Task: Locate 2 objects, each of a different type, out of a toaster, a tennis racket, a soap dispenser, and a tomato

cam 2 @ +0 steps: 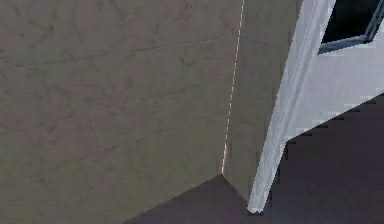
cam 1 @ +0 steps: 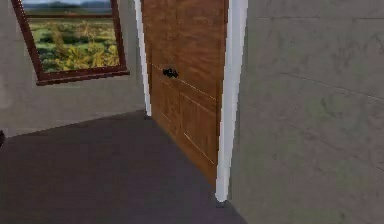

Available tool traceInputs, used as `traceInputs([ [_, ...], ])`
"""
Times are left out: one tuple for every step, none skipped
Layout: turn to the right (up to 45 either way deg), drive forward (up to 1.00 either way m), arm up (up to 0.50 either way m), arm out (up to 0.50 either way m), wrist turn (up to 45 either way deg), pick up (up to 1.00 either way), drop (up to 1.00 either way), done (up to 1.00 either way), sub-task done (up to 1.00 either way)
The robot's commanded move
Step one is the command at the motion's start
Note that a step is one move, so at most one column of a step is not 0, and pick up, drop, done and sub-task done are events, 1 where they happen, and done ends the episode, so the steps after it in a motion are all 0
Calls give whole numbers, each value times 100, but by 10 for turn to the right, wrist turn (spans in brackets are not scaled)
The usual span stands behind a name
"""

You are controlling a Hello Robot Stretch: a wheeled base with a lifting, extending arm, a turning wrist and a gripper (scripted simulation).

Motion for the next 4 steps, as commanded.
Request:
traceInputs([
  [0, 20, 0, 0, 0, 0, 0, 0, 0],
  [-450, 0, 0, 0, 0, 0, 0, 0, 0],
  [-60, 0, 0, 0, 0, 0, 0, 0, 0],
  [0, 35, 0, 0, 0, 0, 0, 0, 0],
])
